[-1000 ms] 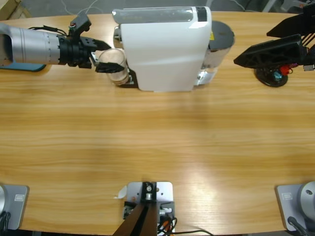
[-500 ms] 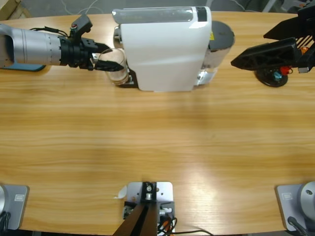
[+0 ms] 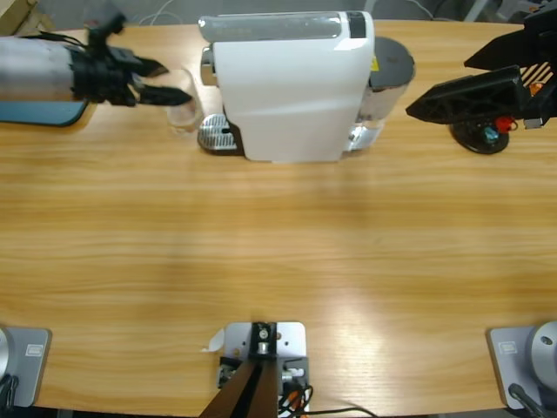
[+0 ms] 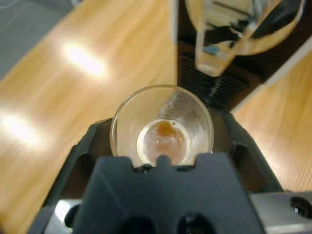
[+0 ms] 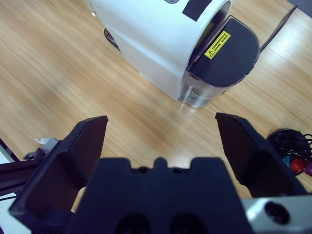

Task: Pour coffee

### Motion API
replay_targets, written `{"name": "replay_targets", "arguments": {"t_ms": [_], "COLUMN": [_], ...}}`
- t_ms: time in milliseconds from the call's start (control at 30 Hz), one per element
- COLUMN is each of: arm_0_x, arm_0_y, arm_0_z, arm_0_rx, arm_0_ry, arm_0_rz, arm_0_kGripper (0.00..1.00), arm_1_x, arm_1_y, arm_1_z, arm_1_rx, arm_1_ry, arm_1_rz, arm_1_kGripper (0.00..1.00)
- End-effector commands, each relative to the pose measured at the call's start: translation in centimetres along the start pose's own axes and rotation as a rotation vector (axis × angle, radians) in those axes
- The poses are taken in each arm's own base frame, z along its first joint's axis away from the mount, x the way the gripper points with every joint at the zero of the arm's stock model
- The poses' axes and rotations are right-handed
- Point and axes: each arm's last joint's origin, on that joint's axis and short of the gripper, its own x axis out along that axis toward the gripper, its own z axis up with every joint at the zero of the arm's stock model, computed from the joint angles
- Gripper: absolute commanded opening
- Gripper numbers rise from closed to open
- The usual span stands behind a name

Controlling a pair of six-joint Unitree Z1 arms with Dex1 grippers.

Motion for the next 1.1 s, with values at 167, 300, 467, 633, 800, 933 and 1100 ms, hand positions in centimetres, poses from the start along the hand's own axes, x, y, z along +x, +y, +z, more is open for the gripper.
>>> {"name": "replay_targets", "arguments": {"t_ms": [167,300,467,633,800,933,1100], "arm_0_x": [-7.5,-8.9,-9.8,-8.3,-7.3,-6.8,-6.4], "arm_0_y": [6.5,9.1,12.4,14.6,15.3,15.5,16.6], "arm_0_z": [-2.6,-4.1,-6.0,-8.5,-9.6,-10.4,-11.4], "arm_0_rx": [-0.219,-0.286,-0.357,-0.444,-0.462,-0.469,-0.479], "arm_0_ry": [0.011,0.040,0.090,0.135,0.149,0.160,0.169], "arm_0_rz": [0.365,0.480,0.620,0.635,0.631,0.630,0.645], "arm_0_kGripper": [0.000,0.000,0.000,0.000,0.000,0.000,0.000], "arm_1_x": [-1.3,-2.2,-2.8,-2.6,-3.4,-3.4,-3.6], "arm_1_y": [-0.4,-0.5,-0.6,-0.6,-0.6,-0.6,-0.6], "arm_1_z": [-1.3,-3.0,-3.9,-4.0,-5.4,-5.3,-5.5], "arm_1_rx": [0.018,0.018,0.017,0.034,0.035,0.036,0.036], "arm_1_ry": [0.001,0.023,0.051,0.071,0.067,0.068,0.077], "arm_1_rz": [-0.016,-0.017,-0.019,-0.010,-0.008,-0.004,-0.004], "arm_1_kGripper": [1.000,1.000,1.000,1.000,1.000,1.000,1.000]}}
